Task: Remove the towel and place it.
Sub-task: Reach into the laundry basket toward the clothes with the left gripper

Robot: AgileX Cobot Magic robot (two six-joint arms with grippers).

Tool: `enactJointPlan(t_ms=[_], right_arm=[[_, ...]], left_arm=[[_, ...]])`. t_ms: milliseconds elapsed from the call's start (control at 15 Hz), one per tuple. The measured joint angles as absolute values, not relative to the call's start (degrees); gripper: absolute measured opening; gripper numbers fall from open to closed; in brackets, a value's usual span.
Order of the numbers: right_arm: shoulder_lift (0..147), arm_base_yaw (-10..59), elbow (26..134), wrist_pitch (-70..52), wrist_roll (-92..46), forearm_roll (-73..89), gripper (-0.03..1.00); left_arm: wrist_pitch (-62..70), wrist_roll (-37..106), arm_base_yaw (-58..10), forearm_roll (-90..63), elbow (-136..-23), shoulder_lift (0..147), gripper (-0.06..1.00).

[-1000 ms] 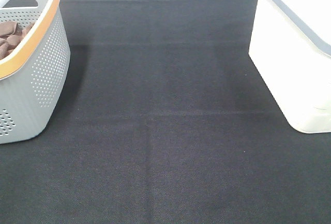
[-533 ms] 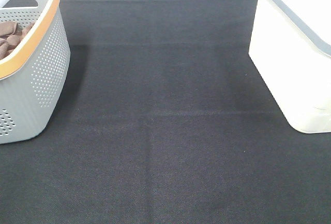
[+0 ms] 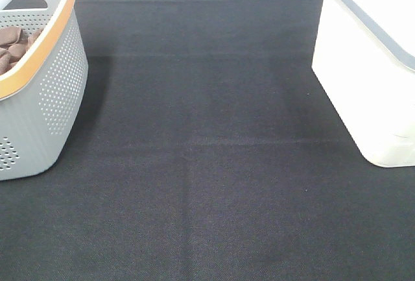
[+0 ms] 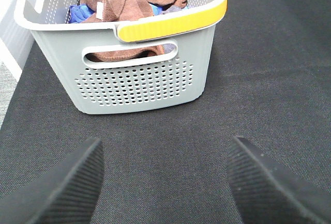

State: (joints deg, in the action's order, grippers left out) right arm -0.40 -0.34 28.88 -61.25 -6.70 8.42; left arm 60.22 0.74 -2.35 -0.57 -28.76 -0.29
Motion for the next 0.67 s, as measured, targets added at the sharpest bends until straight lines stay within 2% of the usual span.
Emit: enactJointPlan(t_ms=[667], right_arm=[[-0.4, -0.3, 28.9, -61.2, -6.7, 8.4, 0.89]], left_arm=[[59.2, 0.7, -2.3, 0.4, -29.3, 0.3, 0.65]])
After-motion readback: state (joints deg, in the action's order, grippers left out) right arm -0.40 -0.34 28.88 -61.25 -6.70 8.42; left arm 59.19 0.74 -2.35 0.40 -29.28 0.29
